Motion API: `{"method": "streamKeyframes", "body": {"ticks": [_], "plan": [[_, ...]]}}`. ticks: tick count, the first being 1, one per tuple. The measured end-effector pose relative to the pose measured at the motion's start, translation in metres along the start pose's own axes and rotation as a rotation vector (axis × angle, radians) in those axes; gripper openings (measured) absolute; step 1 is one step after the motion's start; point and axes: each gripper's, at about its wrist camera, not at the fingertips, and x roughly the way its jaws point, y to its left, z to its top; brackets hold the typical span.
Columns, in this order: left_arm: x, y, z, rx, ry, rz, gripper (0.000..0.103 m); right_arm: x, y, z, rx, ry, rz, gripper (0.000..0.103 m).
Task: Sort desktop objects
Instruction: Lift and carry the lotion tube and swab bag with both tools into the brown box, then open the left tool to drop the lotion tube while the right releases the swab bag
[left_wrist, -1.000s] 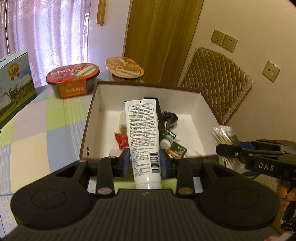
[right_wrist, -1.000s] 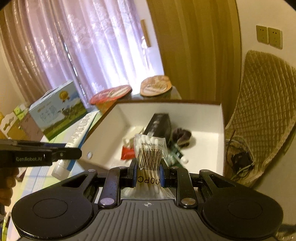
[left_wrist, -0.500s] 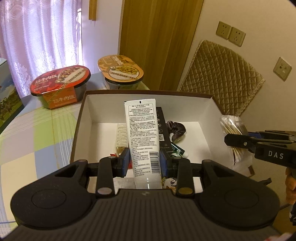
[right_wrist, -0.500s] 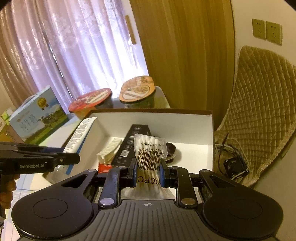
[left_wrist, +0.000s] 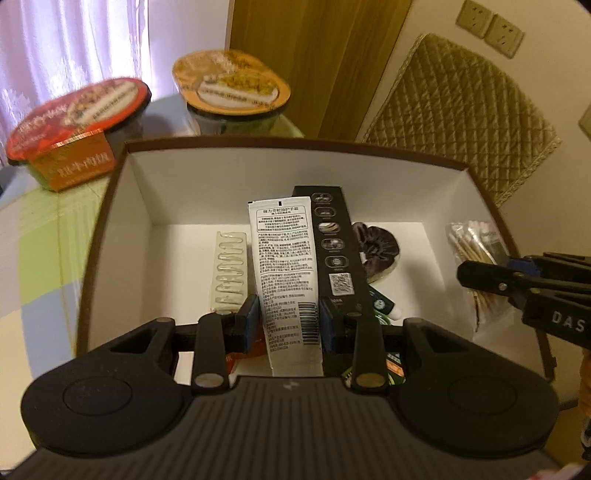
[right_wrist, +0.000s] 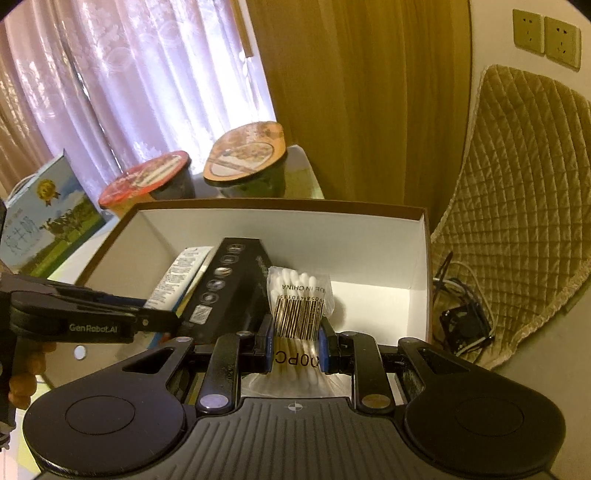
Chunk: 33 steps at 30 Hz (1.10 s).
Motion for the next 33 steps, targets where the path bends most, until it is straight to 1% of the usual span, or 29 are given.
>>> {"method": "streamKeyframes", "body": {"ticks": [8,11,13,15,17,23,25,28,32,33], "plan": [[0.015,0.008,0.015,-0.038,-0.017,-0.041,0.029,0.011,-0.006,0.003,-0.018,0.013,-0.017,0.02],[0.016,0.019,0.016,-0.086,-0.027,-0.059,0.029,0.011,-0.007,0.002,-0.036,0.013,-0.026,0.02],[0.015,0.027,0.017,-0.109,-0.025,-0.049,0.029,0.012,-0.005,0.001,-0.045,0.017,-0.027,0.02],[0.017,0.03,0.015,-0.095,-0.021,-0.026,0.029,0.015,-0.003,0.0,-0.053,0.024,-0.027,0.02],[0.022,0.029,0.014,-0.08,0.002,-0.016,0.029,0.018,0.0,-0.001,-0.065,0.031,-0.032,0.02],[0.035,0.015,0.012,-0.037,0.022,-0.03,0.029,0.023,0.004,-0.003,-0.085,0.047,-0.035,0.02],[0.042,0.014,0.012,-0.029,0.035,-0.013,0.029,0.025,0.004,-0.003,-0.09,0.055,-0.037,0.02],[0.05,0.01,0.012,0.002,0.047,0.033,0.029,0.027,0.004,-0.004,-0.096,0.068,-0.036,0.02],[0.053,0.006,0.012,0.023,0.051,0.041,0.028,0.03,0.004,-0.006,-0.103,0.082,-0.034,0.02],[0.052,0.006,0.012,0.022,0.046,0.044,0.03,0.029,0.004,-0.007,-0.104,0.084,-0.033,0.02]]}}
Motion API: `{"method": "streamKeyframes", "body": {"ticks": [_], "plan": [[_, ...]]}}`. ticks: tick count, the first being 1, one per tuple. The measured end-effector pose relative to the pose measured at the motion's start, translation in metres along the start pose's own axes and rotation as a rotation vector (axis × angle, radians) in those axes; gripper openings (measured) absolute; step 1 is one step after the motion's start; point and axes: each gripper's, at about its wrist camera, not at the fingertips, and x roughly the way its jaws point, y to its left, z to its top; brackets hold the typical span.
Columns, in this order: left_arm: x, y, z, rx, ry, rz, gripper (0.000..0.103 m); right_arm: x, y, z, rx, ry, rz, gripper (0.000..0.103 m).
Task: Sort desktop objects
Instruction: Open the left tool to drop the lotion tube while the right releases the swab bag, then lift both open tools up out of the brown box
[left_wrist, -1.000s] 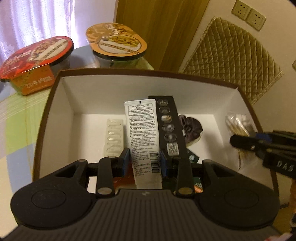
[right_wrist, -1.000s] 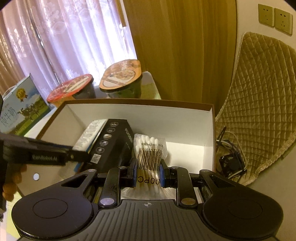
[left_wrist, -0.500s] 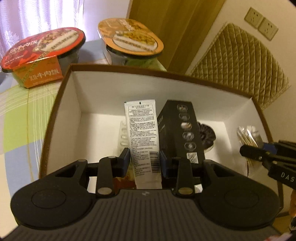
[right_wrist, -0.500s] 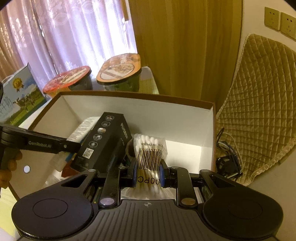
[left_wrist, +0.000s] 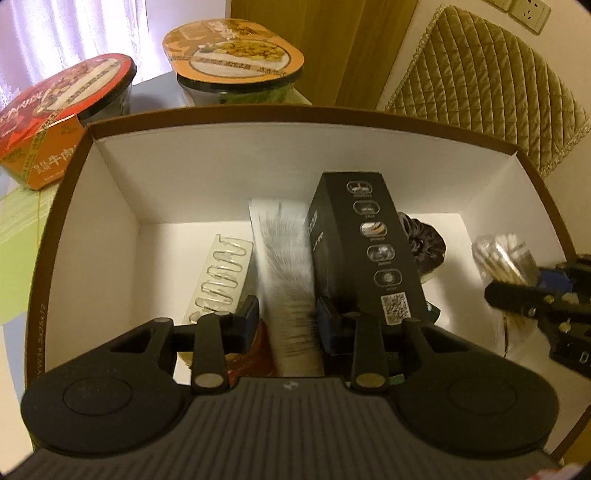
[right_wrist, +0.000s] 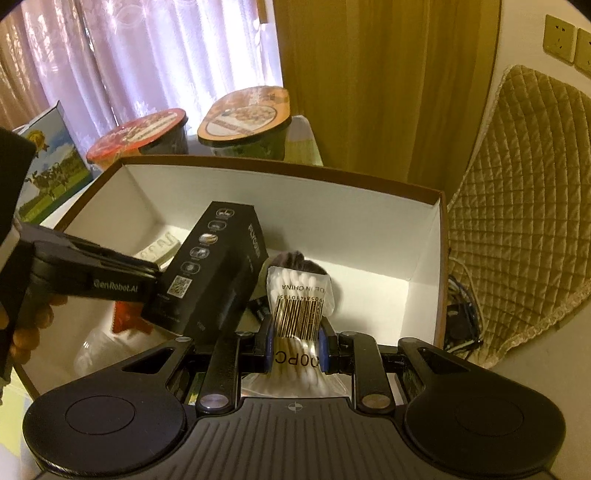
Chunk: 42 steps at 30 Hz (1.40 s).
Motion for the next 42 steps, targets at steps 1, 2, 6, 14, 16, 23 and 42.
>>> {"method": "streamKeyframes", "body": {"ticks": [1,2,6,14,16,23,42], "plan": [[-0.001,0.0,0.0,0.0,0.001,-0.002,0.035,0.0,0.0,0.0,-0.001,0.0,0.0,0.02],[-0.003,0.001,0.0,-0.004,0.002,-0.002,0.036,-0.001,0.0,0.0,-0.002,0.001,-0.001,0.02],[-0.008,0.002,0.001,-0.008,-0.003,-0.001,0.041,-0.002,0.0,0.0,-0.014,-0.005,-0.016,0.02],[-0.025,-0.001,0.002,0.006,-0.03,0.018,0.054,-0.003,0.001,0.004,-0.066,-0.044,-0.091,0.02],[-0.03,-0.001,0.001,0.007,-0.038,0.022,0.058,-0.004,0.002,0.003,-0.083,-0.059,-0.098,0.02],[-0.044,-0.003,0.001,0.021,-0.072,0.055,0.071,-0.017,0.005,-0.005,-0.101,-0.121,-0.115,0.065],[-0.107,-0.015,-0.029,0.065,-0.195,0.13,0.092,-0.071,0.027,-0.026,-0.027,-0.165,-0.041,0.101]]}}
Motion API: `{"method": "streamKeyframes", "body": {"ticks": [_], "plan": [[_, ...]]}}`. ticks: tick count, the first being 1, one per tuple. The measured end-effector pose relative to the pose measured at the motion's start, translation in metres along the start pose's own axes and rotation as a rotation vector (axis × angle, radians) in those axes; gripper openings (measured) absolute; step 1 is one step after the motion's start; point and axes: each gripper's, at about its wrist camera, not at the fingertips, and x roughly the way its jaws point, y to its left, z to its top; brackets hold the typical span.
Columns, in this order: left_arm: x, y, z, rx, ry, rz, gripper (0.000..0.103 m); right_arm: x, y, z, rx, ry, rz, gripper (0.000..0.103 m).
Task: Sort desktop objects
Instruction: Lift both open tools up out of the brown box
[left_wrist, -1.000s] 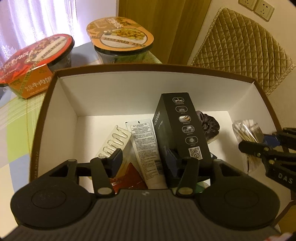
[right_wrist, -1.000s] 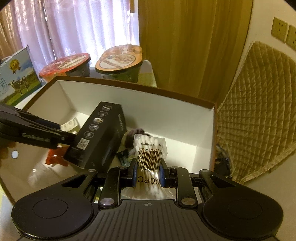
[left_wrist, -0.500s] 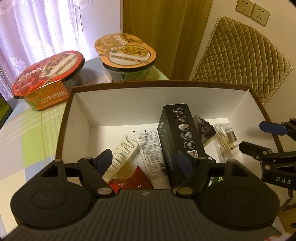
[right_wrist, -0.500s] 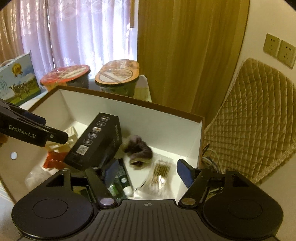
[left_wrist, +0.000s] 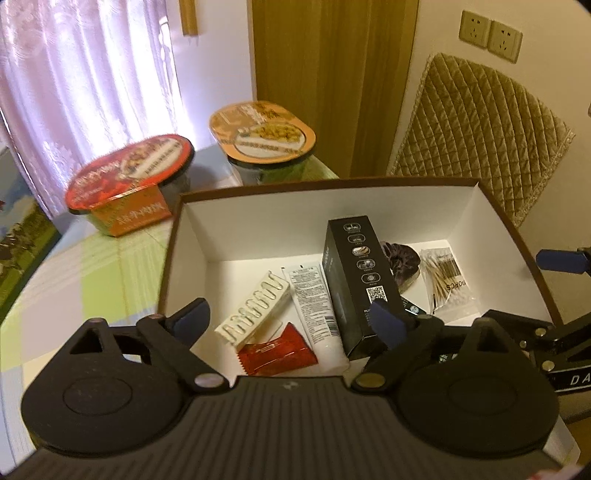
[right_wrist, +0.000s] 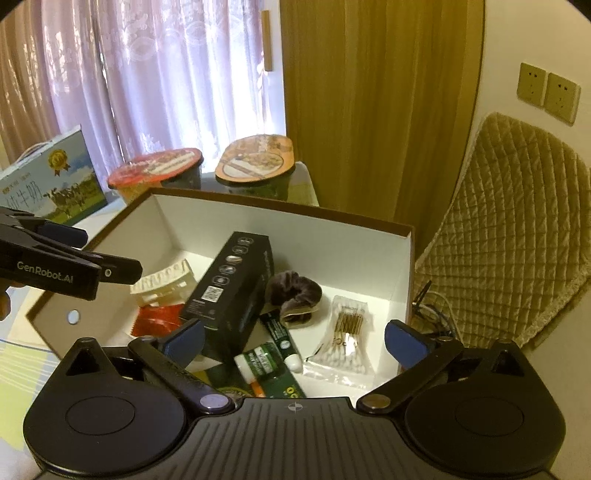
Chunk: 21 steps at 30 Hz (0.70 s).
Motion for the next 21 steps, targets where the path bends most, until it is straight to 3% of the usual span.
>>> {"method": "streamKeyframes", "body": {"ticks": [3,7,21], "plan": [[-0.016,0.001,-0.006,-0.001,-0.029,0.029,0.098,-0.013,0.004,-0.004,0.014,-0.017,0.003,0.101],[-0.037,0.003,-0.015,-0.004,-0.058,0.048,0.099,-0.03,0.009,-0.011,0.051,-0.034,0.012,0.101],[-0.104,0.007,-0.054,-0.091,-0.095,0.036,0.102,-0.081,0.039,-0.037,0.04,-0.057,-0.019,0.101]]}}
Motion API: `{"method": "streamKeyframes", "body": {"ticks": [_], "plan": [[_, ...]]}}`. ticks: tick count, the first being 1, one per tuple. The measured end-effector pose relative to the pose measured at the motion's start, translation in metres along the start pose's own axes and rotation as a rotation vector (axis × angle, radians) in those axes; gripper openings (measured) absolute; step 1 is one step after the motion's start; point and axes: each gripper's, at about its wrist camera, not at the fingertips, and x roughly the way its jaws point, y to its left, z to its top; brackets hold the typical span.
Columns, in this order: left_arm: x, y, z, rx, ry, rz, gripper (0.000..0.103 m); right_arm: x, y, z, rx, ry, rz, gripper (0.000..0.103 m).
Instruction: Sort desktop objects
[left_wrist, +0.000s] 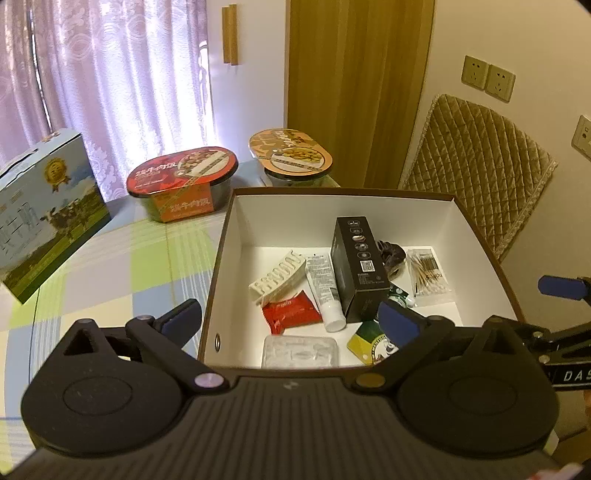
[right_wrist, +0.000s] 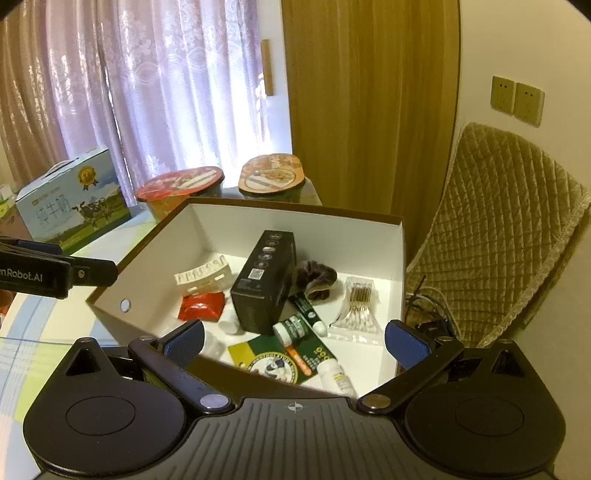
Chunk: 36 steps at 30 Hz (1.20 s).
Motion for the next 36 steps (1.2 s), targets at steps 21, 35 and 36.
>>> {"method": "streamKeyframes", "body": {"ticks": [21,35,36], "plan": [[-0.072,-0.002,-0.049,-0.03,0.015,0.022,0.102,-0.051,0.027,-0.033,0.03,0.01,-0.026,0.101],[-0.088,-0.005,-0.072,-0.017,0.056,0.031,0.102,-0.063,0.036,-0.045,0.053,0.023,-0.025,0.101],[-0.089,-0.004,-0.073,-0.018,0.058,0.031,0.102,-0.063,0.036,-0.046,0.053,0.026,-0.026,0.101]]}}
